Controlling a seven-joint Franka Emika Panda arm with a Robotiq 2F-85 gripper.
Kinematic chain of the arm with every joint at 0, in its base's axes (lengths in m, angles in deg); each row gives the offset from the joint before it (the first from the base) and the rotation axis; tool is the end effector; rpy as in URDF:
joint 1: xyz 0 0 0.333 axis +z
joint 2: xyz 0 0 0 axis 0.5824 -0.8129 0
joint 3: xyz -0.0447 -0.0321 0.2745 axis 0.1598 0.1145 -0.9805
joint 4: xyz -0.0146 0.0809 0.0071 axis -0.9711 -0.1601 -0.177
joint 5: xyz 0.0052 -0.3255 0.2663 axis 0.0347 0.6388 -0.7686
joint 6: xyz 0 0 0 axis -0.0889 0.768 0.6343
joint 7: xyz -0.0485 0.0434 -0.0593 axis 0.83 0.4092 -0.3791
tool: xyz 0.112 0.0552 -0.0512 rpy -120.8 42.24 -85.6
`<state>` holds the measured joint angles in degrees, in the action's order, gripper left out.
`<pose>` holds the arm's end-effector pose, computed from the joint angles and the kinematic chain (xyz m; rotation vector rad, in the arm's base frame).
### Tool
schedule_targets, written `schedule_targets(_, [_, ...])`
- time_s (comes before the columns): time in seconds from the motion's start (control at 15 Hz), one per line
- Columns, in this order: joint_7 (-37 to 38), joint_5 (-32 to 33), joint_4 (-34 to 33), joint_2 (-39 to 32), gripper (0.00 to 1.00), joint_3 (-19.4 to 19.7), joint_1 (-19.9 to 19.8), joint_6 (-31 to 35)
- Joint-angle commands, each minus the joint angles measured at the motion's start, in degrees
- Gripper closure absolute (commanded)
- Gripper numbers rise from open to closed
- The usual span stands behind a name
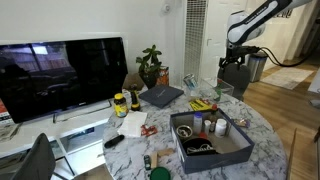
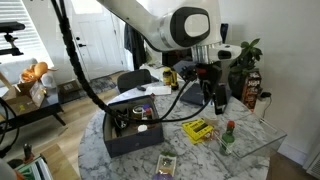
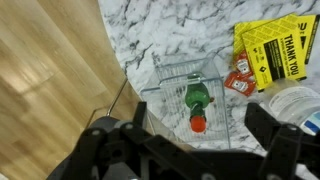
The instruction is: Put the green bottle inside the box
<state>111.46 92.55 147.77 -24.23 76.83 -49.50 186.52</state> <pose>0.5537 -0.2844 0.2830 2.7271 -1.0958 0.1302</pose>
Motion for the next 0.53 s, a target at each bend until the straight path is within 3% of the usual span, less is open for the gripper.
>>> schedule_targets(0.0, [-0.4,-0.7,-0.8,-0.9,0.00,1.3,1.1,-0.2])
schedule_targets(0.13, [-0.4,-1.0,-1.5,-1.3,0.00,1.2,1.2,-0.7])
schedule_targets(0.33, [-10.7,-6.8,-4.2,-3.7,0.00,0.1,-1.4,-0.3])
schedule_targets(0.4, [-16.1,-9.3,-5.2,-4.4,0.00,-2.0,-3.6,-2.8])
schedule_targets(0.47, [-20.0,-10.8,-7.3,-6.2,0.00,-0.6,-3.1,-4.3])
